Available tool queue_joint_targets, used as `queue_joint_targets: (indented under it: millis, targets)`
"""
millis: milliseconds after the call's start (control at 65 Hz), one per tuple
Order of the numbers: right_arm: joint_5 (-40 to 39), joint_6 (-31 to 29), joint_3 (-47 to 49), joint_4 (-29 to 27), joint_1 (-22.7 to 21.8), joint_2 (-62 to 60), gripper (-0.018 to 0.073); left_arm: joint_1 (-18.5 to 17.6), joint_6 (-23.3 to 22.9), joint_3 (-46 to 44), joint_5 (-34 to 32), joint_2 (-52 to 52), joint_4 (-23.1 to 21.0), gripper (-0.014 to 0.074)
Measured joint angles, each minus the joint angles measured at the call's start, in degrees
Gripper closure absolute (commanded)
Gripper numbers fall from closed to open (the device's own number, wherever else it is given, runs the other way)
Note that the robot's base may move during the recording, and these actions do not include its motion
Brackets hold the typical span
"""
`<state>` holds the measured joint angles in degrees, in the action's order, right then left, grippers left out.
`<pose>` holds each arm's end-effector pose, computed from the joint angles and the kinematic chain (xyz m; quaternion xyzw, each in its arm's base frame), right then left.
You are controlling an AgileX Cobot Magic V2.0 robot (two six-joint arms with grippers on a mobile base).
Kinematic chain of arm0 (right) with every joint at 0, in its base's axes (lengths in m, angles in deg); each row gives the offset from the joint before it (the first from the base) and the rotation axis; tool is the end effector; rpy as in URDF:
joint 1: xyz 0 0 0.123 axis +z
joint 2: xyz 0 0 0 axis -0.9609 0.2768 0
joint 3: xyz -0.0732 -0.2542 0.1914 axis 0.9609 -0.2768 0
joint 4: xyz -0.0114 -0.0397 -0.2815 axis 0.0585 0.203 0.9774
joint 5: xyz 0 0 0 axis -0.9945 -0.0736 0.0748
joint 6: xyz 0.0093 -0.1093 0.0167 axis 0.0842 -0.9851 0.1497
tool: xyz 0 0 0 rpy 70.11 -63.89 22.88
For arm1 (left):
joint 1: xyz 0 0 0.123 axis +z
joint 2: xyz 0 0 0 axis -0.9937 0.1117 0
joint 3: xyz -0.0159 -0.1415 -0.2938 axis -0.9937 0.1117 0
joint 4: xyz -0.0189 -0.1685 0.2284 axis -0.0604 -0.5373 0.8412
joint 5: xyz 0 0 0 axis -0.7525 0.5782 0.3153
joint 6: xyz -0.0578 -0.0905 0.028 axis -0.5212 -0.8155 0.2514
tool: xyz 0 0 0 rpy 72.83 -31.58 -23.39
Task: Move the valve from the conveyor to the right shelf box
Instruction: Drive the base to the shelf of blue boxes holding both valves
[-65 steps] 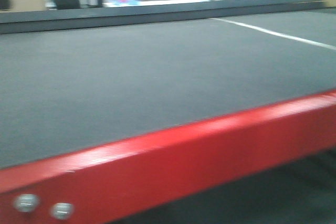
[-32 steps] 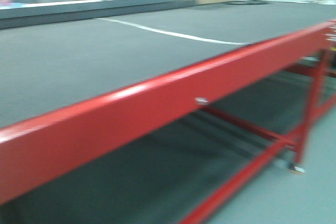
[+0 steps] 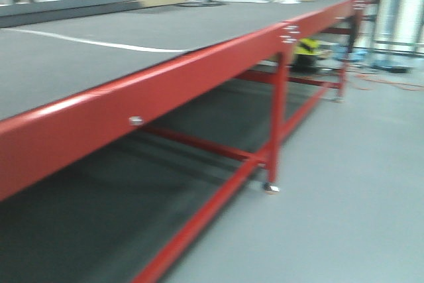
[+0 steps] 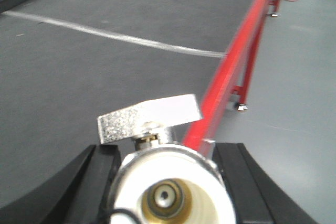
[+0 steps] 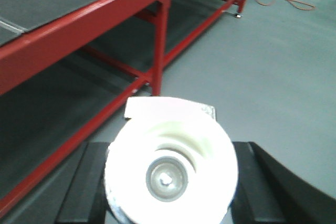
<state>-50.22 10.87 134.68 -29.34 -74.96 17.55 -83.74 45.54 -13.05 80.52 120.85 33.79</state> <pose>0.1776 0.0068 0.4359 -0.0369 0.8265 0.0194 0.5614 0.1953 -0.0026 0.4522 0.0470 0.8103 0.0211 0.5838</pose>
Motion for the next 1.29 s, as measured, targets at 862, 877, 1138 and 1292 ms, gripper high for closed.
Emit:
queue_joint_targets:
  millis: [862,877,1138,1292]
  targets:
    - [0.0,0.0,0.0,0.0,0.0,0.0,0.0713,0.0,0.0,0.0,0.0,0.0,0.0,0.0708]
    - [0.0,0.0,0.0,0.0,0.0,0.0,0.0713,0.0,0.0,0.0,0.0,0.0,0.0,0.0708]
    - [0.0,0.0,0.0,0.0,0.0,0.0,0.0713,0.0,0.0,0.0,0.0,0.0,0.0,0.0708]
    - [0.0,0.0,0.0,0.0,0.0,0.0,0.0713,0.0,0.0,0.0,0.0,0.0,0.0,0.0708]
